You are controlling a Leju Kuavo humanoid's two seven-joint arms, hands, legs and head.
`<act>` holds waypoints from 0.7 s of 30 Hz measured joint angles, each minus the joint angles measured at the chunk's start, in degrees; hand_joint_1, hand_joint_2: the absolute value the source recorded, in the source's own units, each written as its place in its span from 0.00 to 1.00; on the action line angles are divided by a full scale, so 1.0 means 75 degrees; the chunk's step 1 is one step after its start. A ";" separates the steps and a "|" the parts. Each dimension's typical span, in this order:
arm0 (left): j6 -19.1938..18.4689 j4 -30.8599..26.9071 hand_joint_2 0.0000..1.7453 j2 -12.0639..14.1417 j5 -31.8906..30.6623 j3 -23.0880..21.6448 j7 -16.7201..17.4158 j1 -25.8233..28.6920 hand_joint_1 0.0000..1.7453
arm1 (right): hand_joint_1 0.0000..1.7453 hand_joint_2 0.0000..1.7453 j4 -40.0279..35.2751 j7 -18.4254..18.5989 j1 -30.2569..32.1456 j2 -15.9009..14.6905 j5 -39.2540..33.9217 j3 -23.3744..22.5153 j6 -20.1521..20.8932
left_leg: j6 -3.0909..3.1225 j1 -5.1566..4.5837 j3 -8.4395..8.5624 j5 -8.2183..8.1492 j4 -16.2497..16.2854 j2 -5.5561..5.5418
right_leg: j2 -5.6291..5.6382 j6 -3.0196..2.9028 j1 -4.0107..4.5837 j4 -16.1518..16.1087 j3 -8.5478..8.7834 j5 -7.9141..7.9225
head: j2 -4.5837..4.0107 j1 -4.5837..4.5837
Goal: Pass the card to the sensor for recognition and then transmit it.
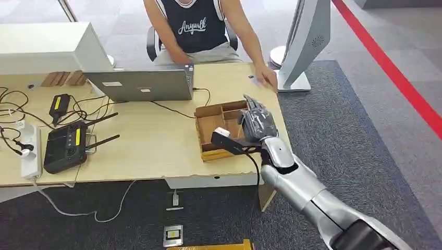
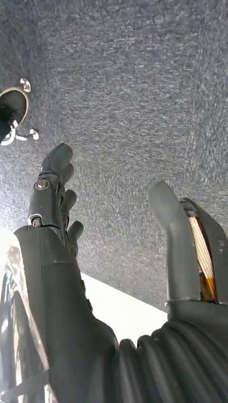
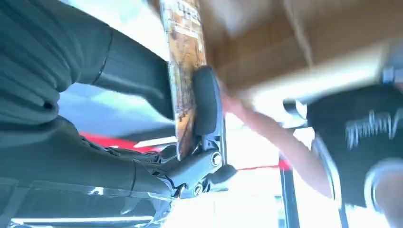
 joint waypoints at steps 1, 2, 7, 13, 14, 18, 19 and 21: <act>0.0015 0.0000 1.00 -0.0003 0.0000 0.0000 -0.0017 0.0001 0.00 | 1.00 1.00 -0.0262 0.0061 -0.0178 -0.0053 0.0047 -0.0087 0.0158 | 0.0000 0.0000 0.0000 0.0000 0.0000 0.0000 | -0.0001 0.0000 0.0000 0.0000 0.0002 0.0000 | 0.0000 0.0009; 0.0018 0.0000 1.00 -0.0009 0.0000 0.0000 -0.0032 0.0006 0.00 | 1.00 1.00 -0.0512 0.0120 -0.0336 -0.0117 0.0061 -0.0176 0.0275 | 0.0002 0.0000 -0.0001 0.0004 0.0000 -0.0002 | -0.0002 0.0000 0.0000 0.0000 0.0002 0.0000 | 0.0000 0.0006; 0.0035 0.0000 1.00 -0.0038 0.0000 0.0000 -0.0061 0.0011 0.00 | 1.00 1.00 -0.1447 0.0187 -0.0754 -0.0280 0.0108 -0.0493 0.0543 | 0.0001 0.0002 -0.0001 0.0004 0.0000 -0.0003 | -0.0002 0.0000 0.0002 0.0000 0.0005 0.0000 | 0.0000 0.0006; 0.0035 0.0000 1.00 -0.0058 0.0000 0.0000 -0.0067 0.0008 0.00 | 1.00 1.00 -0.2018 0.0207 -0.0756 -0.0391 0.0140 -0.0653 0.0549 | 0.0001 0.0002 -0.0002 0.0003 0.0000 -0.0004 | -0.0002 0.0000 0.0002 -0.0001 0.0004 0.0000 | 0.0000 0.0006; 0.0035 0.0000 1.00 -0.0061 0.0000 0.0000 -0.0067 0.0008 0.00 | 1.00 1.00 -0.2084 0.0207 -0.0756 -0.0402 0.0140 -0.0673 0.0549 | 0.0001 0.0002 -0.0001 0.0003 0.0000 -0.0004 | -0.0002 0.0000 0.0002 -0.0001 0.0004 0.0000 | 0.0000 0.0006; 0.0035 0.0000 1.00 -0.0070 0.0000 0.0000 -0.0067 0.0008 0.00 | 1.00 1.00 -0.2248 0.0207 -0.0755 -0.0437 0.0140 -0.0717 0.0551 | 0.0001 0.0002 -0.0001 0.0003 -0.0001 -0.0004 | -0.0002 0.0000 0.0002 -0.0001 0.0005 0.0000 | 0.0000 0.0006; 0.0035 0.0000 1.00 -0.0070 0.0000 0.0000 -0.0067 0.0008 0.00 | 1.00 1.00 -0.2277 0.0207 -0.0756 -0.0440 0.0140 -0.0732 0.0551 | 0.0001 0.0002 -0.0001 0.0003 -0.0001 -0.0004 | -0.0002 0.0000 0.0002 -0.0001 0.0005 0.0000 | 0.0000 0.0006; 0.0035 0.0000 1.00 -0.0070 0.0000 0.0000 -0.0070 0.0007 0.00 | 1.00 1.00 -0.2321 0.0207 -0.0755 -0.0458 0.0140 -0.0735 0.0551 | 0.0001 0.0002 -0.0001 0.0003 -0.0001 -0.0004 | -0.0002 0.0000 0.0002 -0.0001 0.0005 0.0000 | 0.0000 0.0003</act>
